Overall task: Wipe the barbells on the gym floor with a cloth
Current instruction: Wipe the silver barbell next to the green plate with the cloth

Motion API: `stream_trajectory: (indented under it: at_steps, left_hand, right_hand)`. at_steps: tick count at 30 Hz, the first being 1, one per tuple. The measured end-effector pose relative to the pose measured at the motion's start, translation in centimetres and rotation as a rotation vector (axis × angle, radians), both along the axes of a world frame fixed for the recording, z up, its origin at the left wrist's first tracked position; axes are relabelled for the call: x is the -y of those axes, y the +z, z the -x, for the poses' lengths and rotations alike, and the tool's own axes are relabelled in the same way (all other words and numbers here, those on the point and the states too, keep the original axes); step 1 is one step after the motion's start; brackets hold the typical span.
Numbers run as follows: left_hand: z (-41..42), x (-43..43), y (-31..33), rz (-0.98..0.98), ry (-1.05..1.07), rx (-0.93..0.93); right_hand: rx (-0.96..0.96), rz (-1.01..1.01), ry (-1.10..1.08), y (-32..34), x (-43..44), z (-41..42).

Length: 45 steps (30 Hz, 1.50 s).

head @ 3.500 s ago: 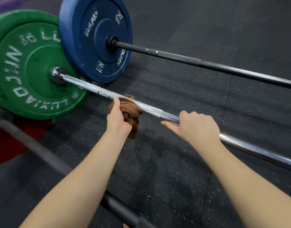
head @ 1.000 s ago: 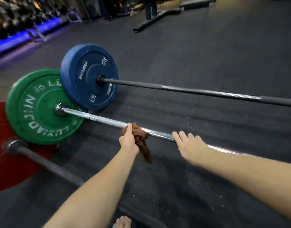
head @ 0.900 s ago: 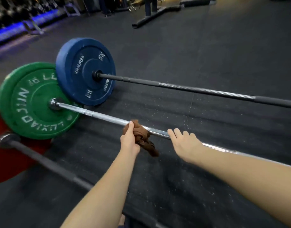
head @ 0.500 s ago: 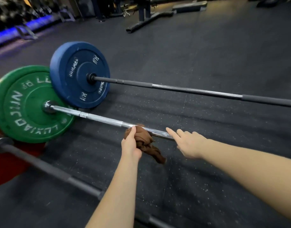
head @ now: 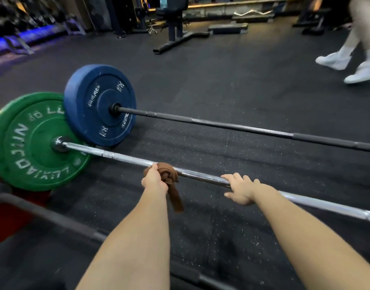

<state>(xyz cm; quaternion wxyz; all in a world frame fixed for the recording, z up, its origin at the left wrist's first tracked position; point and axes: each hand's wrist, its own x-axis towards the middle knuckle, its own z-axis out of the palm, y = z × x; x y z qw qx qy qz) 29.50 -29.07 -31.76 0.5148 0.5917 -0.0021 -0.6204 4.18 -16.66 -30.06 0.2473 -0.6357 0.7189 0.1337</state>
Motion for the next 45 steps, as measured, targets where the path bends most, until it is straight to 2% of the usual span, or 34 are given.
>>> stream_trajectory:
  at_steps: [3, 5, 12, 18, 20, 24, 28, 31, 38, 42, 45]
  left_hand:
    - [2.1, -1.7, 0.4, 0.028, 0.129, -0.090]
    - [3.1, -2.6, 0.0, 0.050, 0.139, -0.123]
    - [4.5, -3.7, -1.1, 0.088, 0.076, -0.061]
    - [5.4, -4.7, -2.3, 0.103, -0.086, -0.190]
    - [4.1, -3.7, -2.9, 0.114, -0.110, -0.174]
    - [-0.1, -1.5, -2.5, 0.110, -0.016, -0.134]
    - [-1.9, -1.2, -1.1, 0.117, -0.032, -0.006]
    - [-0.4, -2.6, -0.5, 0.138, -0.112, 0.028]
    - [6.3, -6.9, -0.7, 0.121, -0.266, -0.029]
    - [5.7, -6.0, -1.5, 0.106, -0.222, -0.076]
    - [3.4, -4.0, -1.9, 0.105, -0.086, -0.059]
  right_hand:
    - [0.051, 0.085, -0.072, 0.3, -0.5, -0.5]
    - [0.075, 0.133, -0.096, 0.2, -0.7, -0.6]
    - [0.122, 0.144, -0.115, -0.2, -0.5, -0.2]
    - [0.075, 0.230, -0.130, -0.7, -1.0, -0.7]
    - [0.071, 0.242, -0.134, -0.8, -1.2, -0.8]
    - [0.056, 0.253, -0.131, -0.9, -1.3, -1.0]
    - [0.060, 0.245, -0.132, -0.9, -1.2, -0.9]
    - [0.052, 0.250, -0.120, -0.8, -1.1, -0.9]
    - [0.043, 0.257, -0.127, -0.5, -1.3, -1.0]
    - [0.049, 0.265, -0.125, -0.7, -1.4, -1.1]
    - [0.037, 0.269, -0.120, -1.0, -1.4, -1.0]
